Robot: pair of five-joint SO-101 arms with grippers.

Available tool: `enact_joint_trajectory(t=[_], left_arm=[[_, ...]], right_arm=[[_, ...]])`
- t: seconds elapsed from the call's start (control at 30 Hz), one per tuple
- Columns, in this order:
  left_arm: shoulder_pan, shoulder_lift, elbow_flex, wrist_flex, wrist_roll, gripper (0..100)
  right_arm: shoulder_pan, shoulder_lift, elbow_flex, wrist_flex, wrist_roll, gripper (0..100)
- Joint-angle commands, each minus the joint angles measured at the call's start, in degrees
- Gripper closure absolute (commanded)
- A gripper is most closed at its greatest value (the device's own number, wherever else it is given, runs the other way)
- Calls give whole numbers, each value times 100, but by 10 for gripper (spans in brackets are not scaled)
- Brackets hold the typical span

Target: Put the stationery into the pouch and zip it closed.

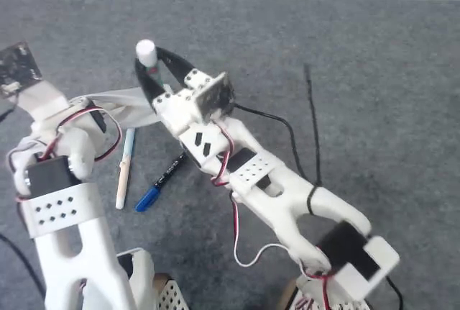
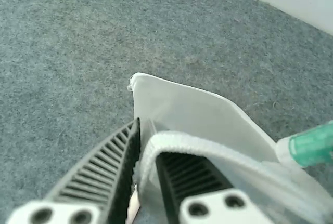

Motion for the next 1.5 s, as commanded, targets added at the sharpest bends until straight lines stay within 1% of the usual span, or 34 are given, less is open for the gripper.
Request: enact_joint_trajectory(t=[0.0,0.1,0.2,0.4,0.5,0.6,0.8,1.03,1.33,1.47], left_arm=[[44,35,-31,-185,79,988],[44,35,-31,-185,79,988],[44,35,-31,-176,79,988],[44,35,-31,-185,79,988],[44,35,-31,-185,79,988],[44,35,-31,-185,79,988],[35,35,-31,-185,79,988],[35,35,-31,-185,79,988],[18,35,-31,-185,79,988],[18,35,-31,-176,79,988]], right_arm=[[-180,215,123,-901,624,992],[-259,418,237,-1218,800,992],[-295,400,325,-1288,791,992],[-312,-453,747,-1490,774,992],[-479,-1033,1046,-1473,765,992],[-804,-1455,1371,-1473,791,992],[-1270,-1780,1697,-1508,800,992],[-1297,-1868,1732,-1525,800,992],[-1534,-2774,2198,-1473,800,992],[-1534,-2651,2233,-1473,800,992]])
